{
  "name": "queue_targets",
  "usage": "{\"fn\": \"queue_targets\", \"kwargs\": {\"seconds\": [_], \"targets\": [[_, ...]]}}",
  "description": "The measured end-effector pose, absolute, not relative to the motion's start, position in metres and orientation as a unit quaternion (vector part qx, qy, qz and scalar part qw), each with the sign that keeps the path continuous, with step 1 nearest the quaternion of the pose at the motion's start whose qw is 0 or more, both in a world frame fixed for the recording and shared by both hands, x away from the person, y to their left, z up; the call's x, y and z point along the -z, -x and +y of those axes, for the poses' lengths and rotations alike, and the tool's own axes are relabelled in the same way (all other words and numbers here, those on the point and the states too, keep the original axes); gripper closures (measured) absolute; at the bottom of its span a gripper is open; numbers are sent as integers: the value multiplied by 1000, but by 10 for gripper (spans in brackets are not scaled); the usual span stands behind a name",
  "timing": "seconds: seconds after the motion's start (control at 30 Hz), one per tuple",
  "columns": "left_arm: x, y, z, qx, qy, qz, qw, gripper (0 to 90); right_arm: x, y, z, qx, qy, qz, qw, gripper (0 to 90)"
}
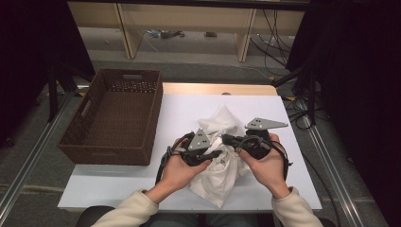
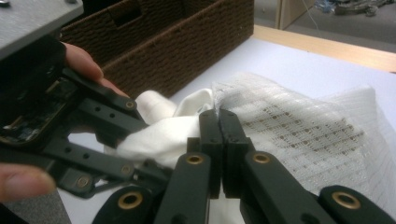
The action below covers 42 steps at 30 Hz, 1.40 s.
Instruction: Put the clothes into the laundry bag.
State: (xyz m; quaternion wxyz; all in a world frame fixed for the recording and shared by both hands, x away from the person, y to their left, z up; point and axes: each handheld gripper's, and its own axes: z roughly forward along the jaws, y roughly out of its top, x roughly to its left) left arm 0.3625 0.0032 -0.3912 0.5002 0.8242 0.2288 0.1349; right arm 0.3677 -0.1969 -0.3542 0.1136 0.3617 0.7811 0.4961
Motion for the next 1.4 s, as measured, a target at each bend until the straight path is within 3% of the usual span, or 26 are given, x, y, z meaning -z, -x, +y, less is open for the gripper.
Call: {"fn": "queue_targets", "kwargs": {"seconds": [0.2,0.4,0.5,0.8,0.97,1.17,1.23,1.4], "targets": [[393,-376,-7,-142,-833,237,479,810,353,-366,-197,-494,-360,782,122,900],[418,-418,-7,-172,-818,287,468,804,360,-369,-194,-484,-370,789,81,900],[423,-421,-8,-175,-816,292,467,771,362,-371,-195,-478,-369,792,88,900],[410,-391,2,-177,-841,260,439,333,359,-371,-202,-477,-383,785,97,900],[401,-374,18,-180,-845,255,433,229,359,-374,-203,-481,-377,785,97,900],[427,-390,33,-176,-855,273,404,177,361,-375,-202,-485,-378,783,100,900],[443,-401,34,-151,-862,280,395,183,360,-374,-202,-475,-379,786,107,900],[457,-411,29,-118,-864,272,406,294,364,-377,-200,-482,-372,787,97,900]]}}
